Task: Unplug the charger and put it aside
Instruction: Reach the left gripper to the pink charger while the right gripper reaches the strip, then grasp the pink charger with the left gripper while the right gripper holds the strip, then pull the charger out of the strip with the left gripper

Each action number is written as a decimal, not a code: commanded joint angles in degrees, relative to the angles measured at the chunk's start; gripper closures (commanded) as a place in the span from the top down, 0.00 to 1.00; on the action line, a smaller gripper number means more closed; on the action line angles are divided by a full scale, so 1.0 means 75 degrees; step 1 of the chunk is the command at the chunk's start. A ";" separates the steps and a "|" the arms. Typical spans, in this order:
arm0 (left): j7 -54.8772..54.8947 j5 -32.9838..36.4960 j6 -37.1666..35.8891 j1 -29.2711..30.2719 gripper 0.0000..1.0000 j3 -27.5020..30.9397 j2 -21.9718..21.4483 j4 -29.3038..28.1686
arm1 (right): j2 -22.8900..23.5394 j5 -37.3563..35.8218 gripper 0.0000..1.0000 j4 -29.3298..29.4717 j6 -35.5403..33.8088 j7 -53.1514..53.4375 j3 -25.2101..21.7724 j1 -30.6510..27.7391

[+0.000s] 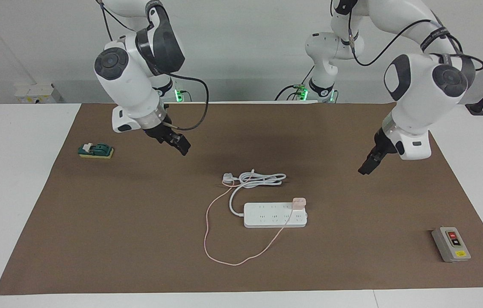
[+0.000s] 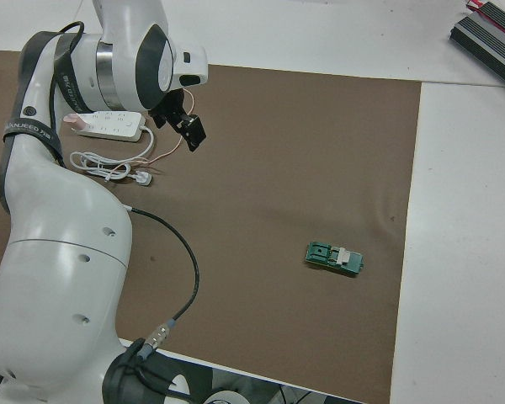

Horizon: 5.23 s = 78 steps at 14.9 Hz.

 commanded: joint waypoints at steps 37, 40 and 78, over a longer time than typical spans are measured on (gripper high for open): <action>-0.4875 -0.0112 0.2551 -0.1831 0.94 0.0146 0.1670 -0.0332 | 0.5662 0.2927 0.99 0.4542 0.2501 0.5585 -0.0066 0.1254; -0.4851 -0.0088 0.2340 -0.1843 0.72 0.0146 0.1635 -0.0273 | 0.5674 0.2915 0.99 0.4543 0.2559 0.5573 -0.0055 0.1230; -0.4711 0.0111 0.1134 -0.1667 0.00 0.0322 0.1517 0.0382 | 0.5826 0.2903 0.46 0.4437 0.2876 0.5351 -0.0054 0.1277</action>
